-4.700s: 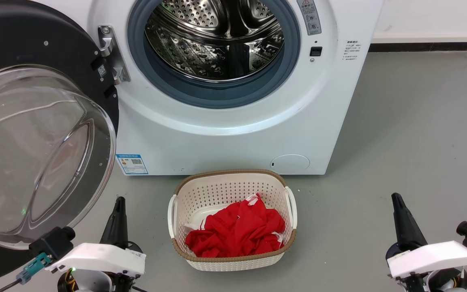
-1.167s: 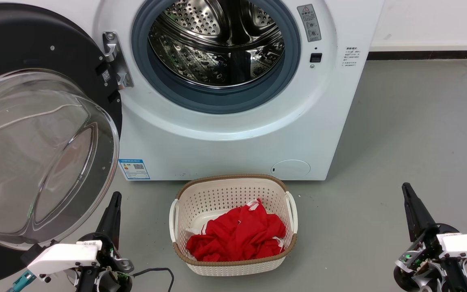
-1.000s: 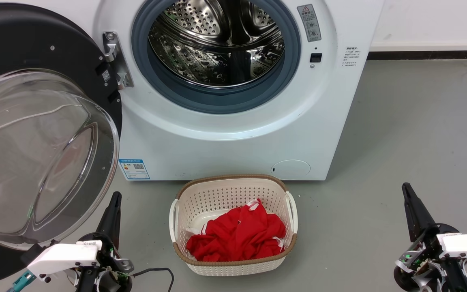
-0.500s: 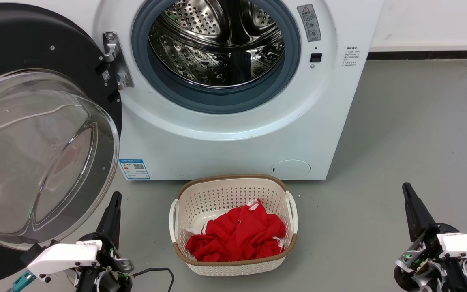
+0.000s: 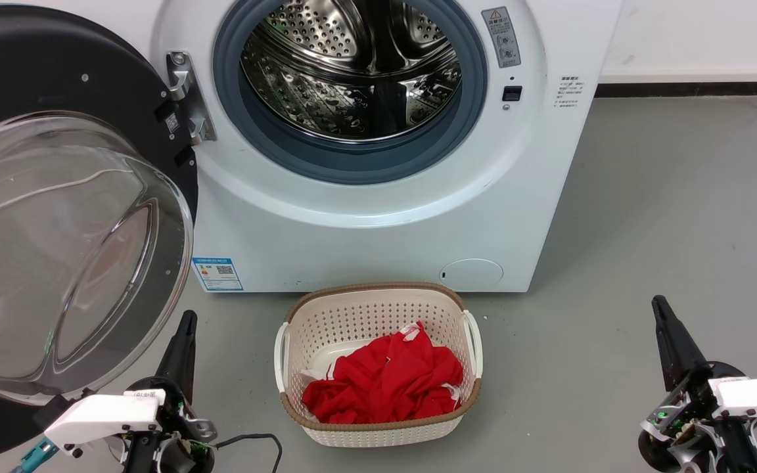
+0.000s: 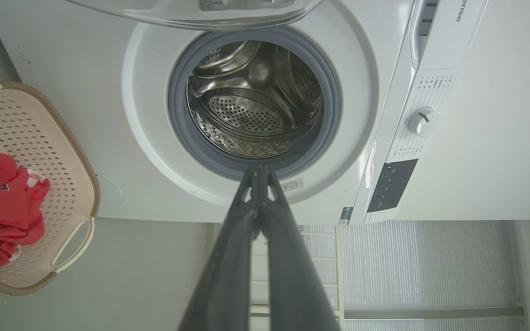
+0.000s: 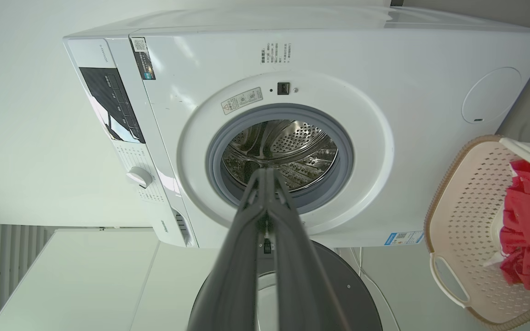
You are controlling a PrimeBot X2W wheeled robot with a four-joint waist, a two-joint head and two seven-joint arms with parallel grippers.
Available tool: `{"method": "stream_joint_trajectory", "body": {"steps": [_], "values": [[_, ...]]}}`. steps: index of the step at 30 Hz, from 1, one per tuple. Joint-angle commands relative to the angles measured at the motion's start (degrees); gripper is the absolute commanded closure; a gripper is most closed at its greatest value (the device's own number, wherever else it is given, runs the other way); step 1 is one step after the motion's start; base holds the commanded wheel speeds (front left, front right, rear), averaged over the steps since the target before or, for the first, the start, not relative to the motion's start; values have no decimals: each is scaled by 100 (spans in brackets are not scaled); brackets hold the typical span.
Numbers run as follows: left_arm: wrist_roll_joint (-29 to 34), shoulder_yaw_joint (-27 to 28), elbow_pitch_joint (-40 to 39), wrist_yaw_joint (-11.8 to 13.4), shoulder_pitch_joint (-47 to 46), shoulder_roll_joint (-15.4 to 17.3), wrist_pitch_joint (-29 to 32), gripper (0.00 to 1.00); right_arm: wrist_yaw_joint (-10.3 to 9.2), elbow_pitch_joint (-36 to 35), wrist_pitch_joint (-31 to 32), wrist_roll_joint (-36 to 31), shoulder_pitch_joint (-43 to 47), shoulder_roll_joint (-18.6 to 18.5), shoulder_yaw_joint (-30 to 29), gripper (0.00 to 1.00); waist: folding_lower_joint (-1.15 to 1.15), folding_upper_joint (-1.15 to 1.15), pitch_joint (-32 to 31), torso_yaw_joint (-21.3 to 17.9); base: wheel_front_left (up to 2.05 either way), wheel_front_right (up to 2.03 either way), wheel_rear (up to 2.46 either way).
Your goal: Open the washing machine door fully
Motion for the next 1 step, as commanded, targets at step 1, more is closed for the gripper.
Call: {"method": "stream_joint_trajectory", "body": {"steps": [1], "values": [[1,15,1,-24,-39,-8,17,100,-2,9,9,-28,-59,12,-11,100,0,0,0,0,0,0,0]]}}
